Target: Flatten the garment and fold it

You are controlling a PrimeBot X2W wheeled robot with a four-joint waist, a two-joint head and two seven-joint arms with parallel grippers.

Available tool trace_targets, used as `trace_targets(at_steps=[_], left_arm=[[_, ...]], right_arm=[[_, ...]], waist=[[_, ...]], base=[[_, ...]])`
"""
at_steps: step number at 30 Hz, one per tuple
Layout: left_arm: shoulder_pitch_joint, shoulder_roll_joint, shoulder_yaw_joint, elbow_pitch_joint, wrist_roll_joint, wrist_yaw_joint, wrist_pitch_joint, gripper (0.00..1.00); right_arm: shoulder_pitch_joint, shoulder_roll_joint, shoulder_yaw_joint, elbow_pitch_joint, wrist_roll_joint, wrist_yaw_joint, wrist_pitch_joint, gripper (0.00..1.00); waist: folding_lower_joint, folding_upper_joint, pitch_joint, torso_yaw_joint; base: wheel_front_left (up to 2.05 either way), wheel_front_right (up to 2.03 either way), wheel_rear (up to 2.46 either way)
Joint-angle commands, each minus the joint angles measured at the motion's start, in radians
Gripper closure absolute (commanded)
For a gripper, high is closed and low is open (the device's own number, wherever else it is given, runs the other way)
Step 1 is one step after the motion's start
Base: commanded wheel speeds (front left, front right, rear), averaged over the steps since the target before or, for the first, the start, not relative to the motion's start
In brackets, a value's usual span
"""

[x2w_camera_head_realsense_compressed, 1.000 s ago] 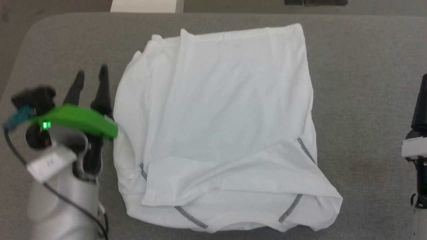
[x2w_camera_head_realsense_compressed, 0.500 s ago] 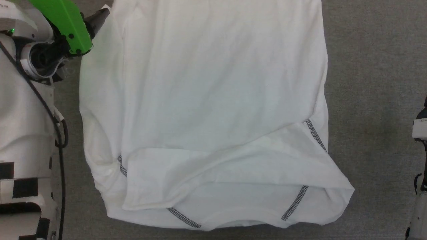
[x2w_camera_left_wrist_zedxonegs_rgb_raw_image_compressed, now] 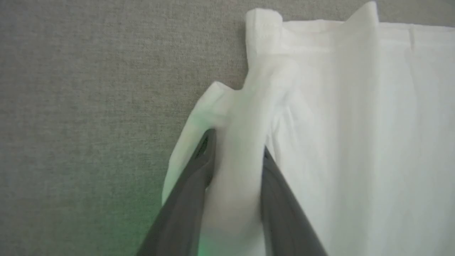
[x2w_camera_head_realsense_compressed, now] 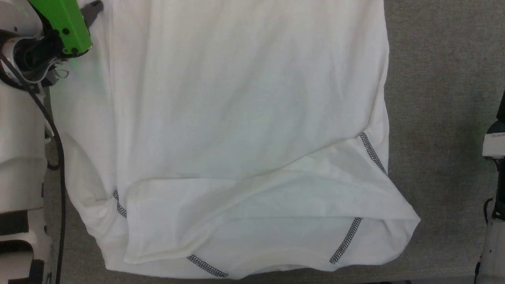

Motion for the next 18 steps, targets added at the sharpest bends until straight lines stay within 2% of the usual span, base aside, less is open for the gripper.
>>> trace_targets(at_steps=[1, 8, 12, 18], left_arm=[[0.016, -0.003, 0.004, 0.005, -0.003, 0.003, -0.01, 1.0], [0.047, -0.023, 0.075, 0.024, -0.06, 0.008, -0.112, 1.0], [0.075, -0.014, 0.122, 0.021, -0.049, 0.039, -0.224, 1.0], [0.142, -0.015, 0.139, -0.042, -0.013, 0.051, -0.358, 1.0]], right_arm=[[-0.015, 0.002, 0.003, 0.006, -0.006, -0.001, -0.009, 0.0], [-0.007, 0.002, -0.006, 0.026, -0.028, -0.001, -0.002, 0.0], [0.009, 0.002, -0.012, 0.033, -0.04, -0.001, 0.007, 0.0], [0.053, 0.002, -0.034, 0.042, -0.053, -0.001, 0.025, 0.0]], waist=[[-0.0002, -0.0001, -0.003, 0.003], [-0.0002, -0.0001, -0.081, 0.048], [-0.0002, -0.0001, -0.152, 0.081], [-0.0002, -0.0001, -0.264, 0.132]], base=[[0.0, 0.0, 0.0], [0.0, 0.0, 0.0], [0.0, 0.0, 0.0], [0.0, 0.0, 0.0]])
